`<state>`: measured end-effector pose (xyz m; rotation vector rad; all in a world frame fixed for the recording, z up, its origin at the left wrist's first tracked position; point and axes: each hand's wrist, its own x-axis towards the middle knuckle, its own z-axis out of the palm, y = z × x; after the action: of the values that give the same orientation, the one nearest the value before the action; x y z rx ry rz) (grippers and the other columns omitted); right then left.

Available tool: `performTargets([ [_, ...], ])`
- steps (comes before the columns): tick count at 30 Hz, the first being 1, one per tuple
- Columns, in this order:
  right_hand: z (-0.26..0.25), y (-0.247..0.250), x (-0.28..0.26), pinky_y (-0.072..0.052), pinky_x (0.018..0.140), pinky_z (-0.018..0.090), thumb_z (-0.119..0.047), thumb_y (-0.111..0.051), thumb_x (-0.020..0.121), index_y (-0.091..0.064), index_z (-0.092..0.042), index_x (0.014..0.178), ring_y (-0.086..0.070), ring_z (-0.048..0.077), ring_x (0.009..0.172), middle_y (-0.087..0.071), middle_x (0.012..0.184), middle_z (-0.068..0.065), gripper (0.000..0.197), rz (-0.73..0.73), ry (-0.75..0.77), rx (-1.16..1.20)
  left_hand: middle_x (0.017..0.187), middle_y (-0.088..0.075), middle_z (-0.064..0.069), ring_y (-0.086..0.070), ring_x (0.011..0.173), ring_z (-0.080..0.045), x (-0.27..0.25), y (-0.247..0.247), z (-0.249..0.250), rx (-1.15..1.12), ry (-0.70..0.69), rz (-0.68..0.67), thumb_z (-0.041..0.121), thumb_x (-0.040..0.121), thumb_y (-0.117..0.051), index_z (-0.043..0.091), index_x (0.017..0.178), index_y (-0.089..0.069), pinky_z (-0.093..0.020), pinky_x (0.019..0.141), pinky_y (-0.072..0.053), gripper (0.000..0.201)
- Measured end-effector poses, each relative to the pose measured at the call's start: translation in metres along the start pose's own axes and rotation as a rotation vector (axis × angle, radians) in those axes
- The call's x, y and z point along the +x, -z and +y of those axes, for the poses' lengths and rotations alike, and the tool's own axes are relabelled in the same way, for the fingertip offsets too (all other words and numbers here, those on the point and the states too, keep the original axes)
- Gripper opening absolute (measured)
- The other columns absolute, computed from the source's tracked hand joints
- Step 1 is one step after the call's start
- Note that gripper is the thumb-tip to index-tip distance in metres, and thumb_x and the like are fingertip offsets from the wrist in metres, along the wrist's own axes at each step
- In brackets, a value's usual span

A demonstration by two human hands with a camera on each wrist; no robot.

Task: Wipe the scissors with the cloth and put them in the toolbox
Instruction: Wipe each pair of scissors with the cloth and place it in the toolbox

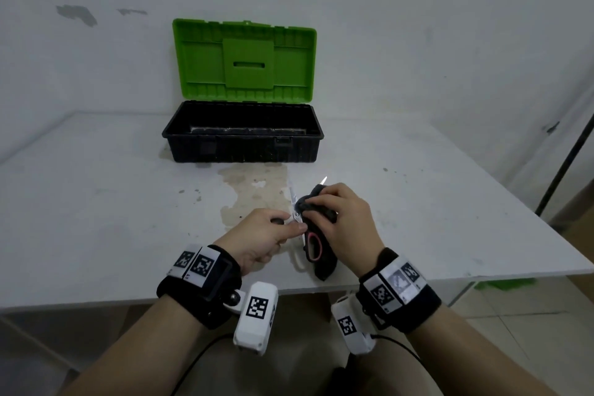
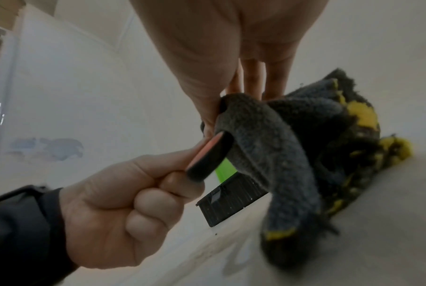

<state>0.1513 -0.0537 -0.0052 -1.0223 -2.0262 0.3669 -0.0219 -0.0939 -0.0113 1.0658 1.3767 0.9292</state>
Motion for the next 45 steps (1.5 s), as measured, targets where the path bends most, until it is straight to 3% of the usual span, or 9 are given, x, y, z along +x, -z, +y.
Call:
performTargets([
  [4, 0.005, 0.003, 0.012, -0.044, 0.077, 0.011, -0.021, -0.071, 0.085, -0.076, -0.021, 0.097, -0.057, 0.005, 0.080, -0.065, 0.090, -0.004, 0.013, 0.014, -0.012, -0.063, 0.048, -0.039, 0.008, -0.026, 0.038, -0.007, 0.002, 0.001, -0.001, 0.026, 0.003, 0.005, 0.028, 0.088, -0.076, 0.016, 0.095, -0.058, -0.019, 0.037, -0.020, 0.023],
  [9, 0.026, 0.025, 0.031, -0.046, 0.081, 0.020, -0.027, -0.068, 0.087, -0.075, -0.026, 0.093, -0.061, 0.008, 0.083, -0.070, 0.090, -0.007, 0.010, 0.133, -0.250, -0.030, 0.051, -0.037, 0.004, -0.024, 0.042, -0.010, 0.005, 0.002, -0.006, 0.027, 0.052, -0.010, 0.033, 0.087, -0.076, 0.013, 0.097, -0.067, -0.022, 0.042, -0.016, 0.024],
  [16, 0.000, 0.010, 0.002, -0.043, 0.074, 0.009, -0.026, -0.074, 0.083, -0.075, -0.020, 0.098, -0.057, 0.004, 0.077, -0.067, 0.085, -0.006, 0.016, 0.009, -0.016, -0.024, 0.052, -0.038, 0.005, -0.023, 0.042, -0.010, 0.011, -0.002, -0.001, -0.007, 0.050, -0.017, 0.033, 0.087, -0.076, 0.019, 0.081, -0.062, -0.022, 0.045, -0.013, 0.021],
  [19, 0.001, 0.002, 0.001, -0.039, 0.074, 0.004, -0.025, -0.073, 0.084, -0.077, -0.019, 0.099, -0.055, 0.004, 0.078, -0.067, 0.088, -0.002, 0.017, -0.016, 0.037, -0.043, 0.055, -0.038, 0.004, -0.025, 0.042, -0.010, 0.009, -0.007, 0.000, 0.036, -0.004, -0.013, 0.026, 0.090, -0.073, 0.014, 0.089, -0.061, -0.023, 0.043, -0.015, 0.017],
  [25, 0.006, 0.007, 0.014, -0.049, 0.075, 0.026, -0.026, -0.070, 0.087, -0.075, -0.017, 0.096, -0.060, 0.013, 0.079, -0.068, 0.086, -0.001, 0.014, 0.011, -0.018, -0.108, 0.051, -0.037, 0.005, -0.025, 0.039, -0.008, 0.005, -0.003, 0.002, 0.055, -0.032, -0.027, 0.026, 0.089, -0.075, 0.009, 0.090, -0.064, -0.021, 0.037, -0.017, 0.020],
  [31, 0.031, 0.036, 0.040, -0.041, 0.076, 0.019, -0.029, -0.067, 0.087, -0.075, -0.019, 0.092, -0.063, 0.012, 0.082, -0.073, 0.088, -0.003, 0.014, 0.159, -0.254, -0.087, 0.054, -0.036, 0.000, -0.023, 0.041, -0.011, 0.000, 0.001, -0.003, 0.018, 0.040, -0.057, 0.024, 0.090, -0.073, -0.005, 0.107, -0.065, -0.023, 0.039, -0.014, 0.035],
  [37, -0.001, 0.028, 0.010, -0.047, 0.077, 0.019, -0.029, -0.069, 0.087, -0.074, -0.021, 0.096, -0.060, 0.007, 0.081, -0.069, 0.088, -0.008, 0.013, 0.009, -0.043, -0.101, 0.052, -0.038, 0.003, -0.024, 0.041, -0.010, 0.005, 0.003, 0.002, 0.019, 0.024, -0.028, 0.029, 0.089, -0.075, 0.014, 0.086, -0.067, -0.022, 0.041, -0.015, 0.017],
  [40, -0.005, 0.013, 0.005, -0.042, 0.071, 0.011, -0.024, -0.072, 0.084, -0.075, -0.017, 0.093, -0.058, 0.009, 0.076, -0.067, 0.084, -0.004, 0.012, -0.044, 0.029, -0.109, 0.052, -0.037, 0.003, -0.024, 0.040, -0.009, 0.006, -0.005, 0.005, 0.033, -0.012, -0.033, 0.025, 0.089, -0.074, 0.016, 0.076, -0.061, -0.023, 0.041, -0.014, 0.021],
  [45, 0.005, 0.012, 0.013, -0.037, 0.068, 0.011, -0.022, -0.070, 0.086, -0.074, -0.016, 0.093, -0.057, 0.011, 0.075, -0.066, 0.083, -0.002, 0.011, 0.007, -0.009, -0.130, 0.053, -0.037, 0.006, -0.025, 0.042, -0.009, 0.005, -0.006, 0.005, 0.080, -0.072, -0.018, 0.024, 0.088, -0.075, 0.007, 0.089, -0.064, -0.025, 0.044, -0.014, 0.021],
])
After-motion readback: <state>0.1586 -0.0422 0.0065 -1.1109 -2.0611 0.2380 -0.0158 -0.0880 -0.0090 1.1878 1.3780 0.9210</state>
